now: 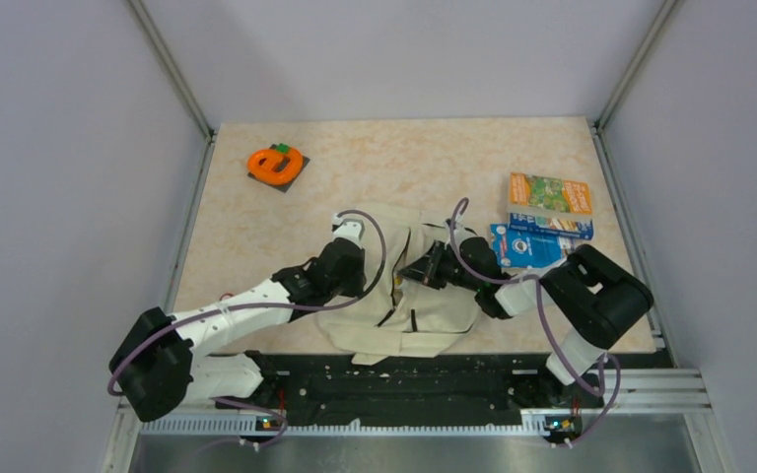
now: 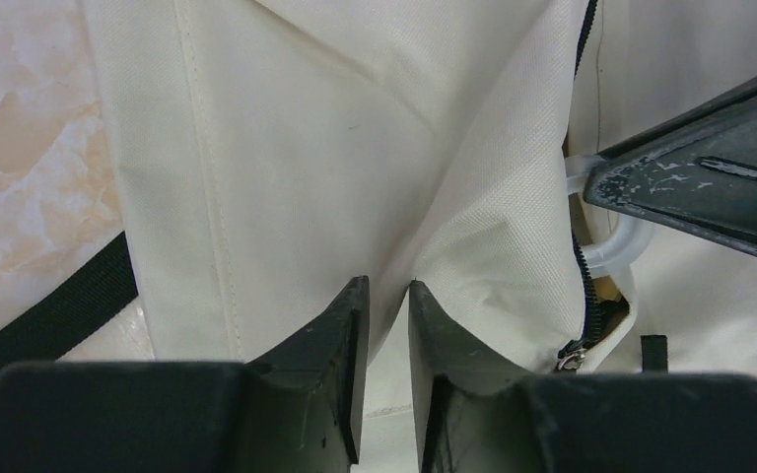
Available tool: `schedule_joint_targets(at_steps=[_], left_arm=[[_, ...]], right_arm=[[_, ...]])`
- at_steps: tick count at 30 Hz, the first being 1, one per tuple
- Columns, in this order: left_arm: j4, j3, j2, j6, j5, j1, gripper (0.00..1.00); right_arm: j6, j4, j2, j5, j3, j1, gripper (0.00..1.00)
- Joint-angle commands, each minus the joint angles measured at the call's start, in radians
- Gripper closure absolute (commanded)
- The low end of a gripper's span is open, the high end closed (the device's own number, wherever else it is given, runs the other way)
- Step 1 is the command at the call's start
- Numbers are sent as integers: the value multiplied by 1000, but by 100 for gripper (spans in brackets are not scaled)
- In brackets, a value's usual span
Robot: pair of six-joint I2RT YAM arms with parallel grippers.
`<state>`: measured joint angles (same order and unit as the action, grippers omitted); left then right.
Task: Pack the student bag
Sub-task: Place the stationery in the student bag.
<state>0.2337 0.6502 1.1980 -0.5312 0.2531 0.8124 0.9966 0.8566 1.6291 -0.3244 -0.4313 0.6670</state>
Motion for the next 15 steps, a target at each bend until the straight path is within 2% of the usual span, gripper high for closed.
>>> schedule_joint_targets(at_steps=[1, 3, 5, 11, 12, 15], left_arm=[[-60, 9, 12, -1, -27, -8, 82], [-71, 6, 14, -3, -38, -8, 93], [-81, 4, 16, -6, -49, -8, 99], [-92, -1, 12, -13, -63, -9, 100], [-90, -1, 11, -13, -62, -8, 100], [-81, 0, 4, -13, -48, -10, 100]], right_arm=[[3, 78, 50, 15, -63, 37, 100], [-8, 65, 72, 37, -83, 55, 100], [-27, 37, 94, 60, -108, 76, 100], [-42, 27, 148, 92, -138, 112, 100], [-43, 27, 148, 94, -137, 112, 97], [-60, 8, 129, 106, -128, 113, 79]])
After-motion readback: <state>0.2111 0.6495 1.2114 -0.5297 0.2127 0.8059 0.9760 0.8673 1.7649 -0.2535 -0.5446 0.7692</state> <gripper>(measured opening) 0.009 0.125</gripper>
